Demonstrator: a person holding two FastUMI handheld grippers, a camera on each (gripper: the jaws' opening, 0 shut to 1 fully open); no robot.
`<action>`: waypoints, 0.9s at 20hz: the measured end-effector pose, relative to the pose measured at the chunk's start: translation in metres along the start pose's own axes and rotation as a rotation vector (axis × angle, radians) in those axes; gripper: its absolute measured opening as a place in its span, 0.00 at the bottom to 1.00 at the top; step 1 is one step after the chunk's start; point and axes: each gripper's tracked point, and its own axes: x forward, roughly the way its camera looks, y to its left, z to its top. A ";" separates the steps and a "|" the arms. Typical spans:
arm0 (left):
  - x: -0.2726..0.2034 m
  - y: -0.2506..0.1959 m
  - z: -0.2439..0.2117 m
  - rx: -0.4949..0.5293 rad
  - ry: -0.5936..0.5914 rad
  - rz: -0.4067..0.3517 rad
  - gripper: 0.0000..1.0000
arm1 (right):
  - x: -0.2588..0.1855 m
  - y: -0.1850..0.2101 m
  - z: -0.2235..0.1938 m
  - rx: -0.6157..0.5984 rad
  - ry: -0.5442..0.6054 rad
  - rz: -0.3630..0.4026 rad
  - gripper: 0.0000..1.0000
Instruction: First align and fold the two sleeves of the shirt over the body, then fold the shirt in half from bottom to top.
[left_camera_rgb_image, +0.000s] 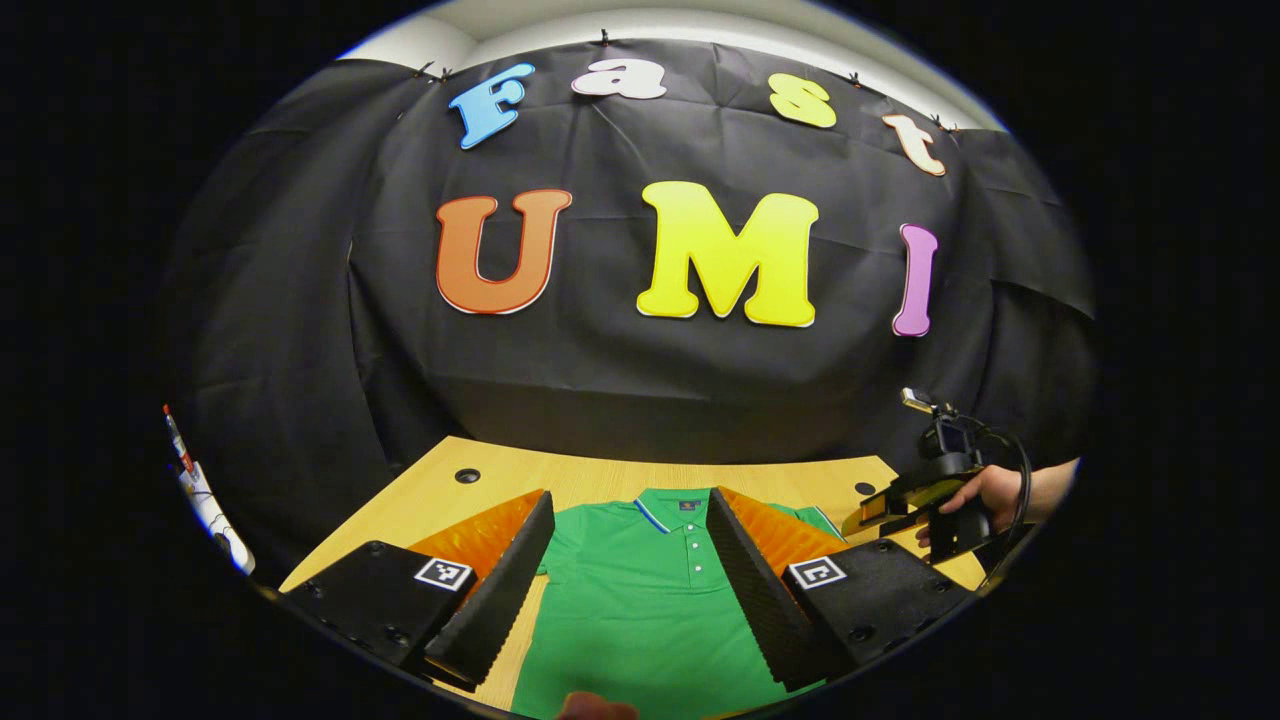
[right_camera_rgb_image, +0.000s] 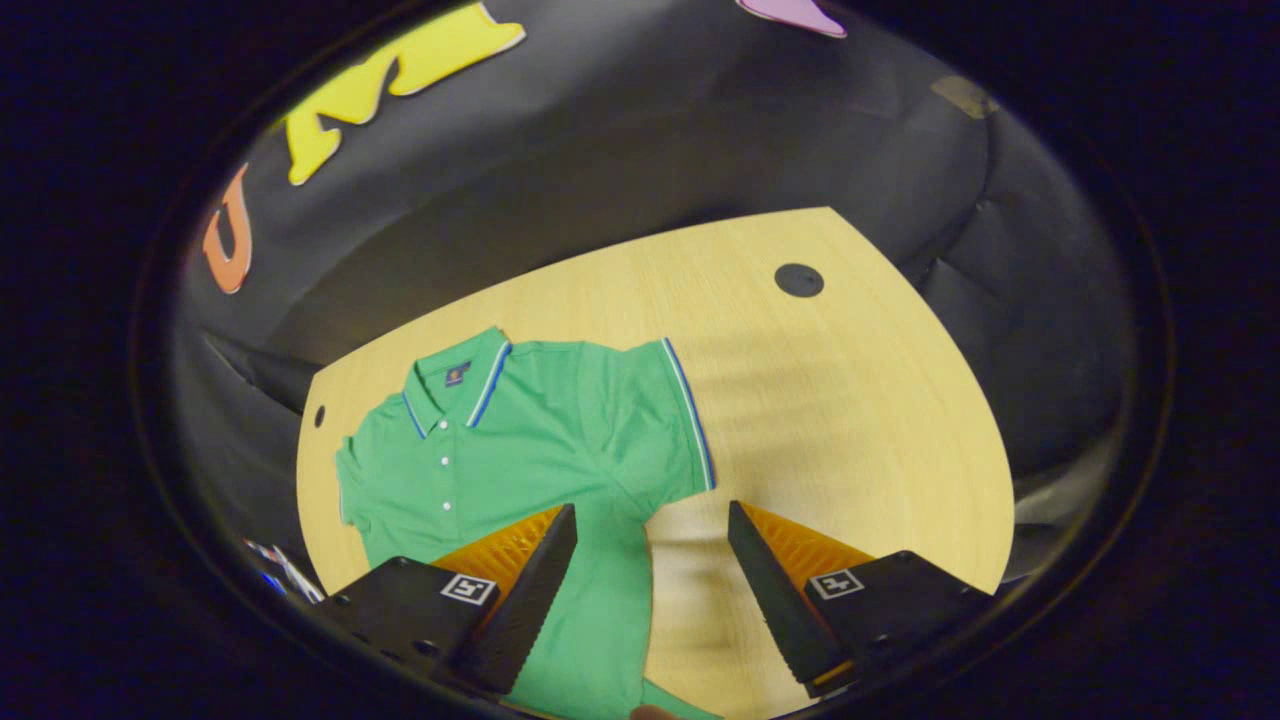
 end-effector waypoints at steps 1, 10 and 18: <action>0.000 0.001 -0.003 -0.002 0.012 0.004 0.99 | 0.012 -0.004 0.006 0.003 0.019 -0.014 0.97; 0.004 0.008 -0.029 -0.010 0.087 0.029 0.99 | 0.074 -0.017 0.024 -0.047 0.164 -0.066 0.97; 0.005 0.017 -0.036 -0.008 0.110 0.063 0.99 | 0.091 -0.024 0.015 -0.097 0.264 -0.121 0.78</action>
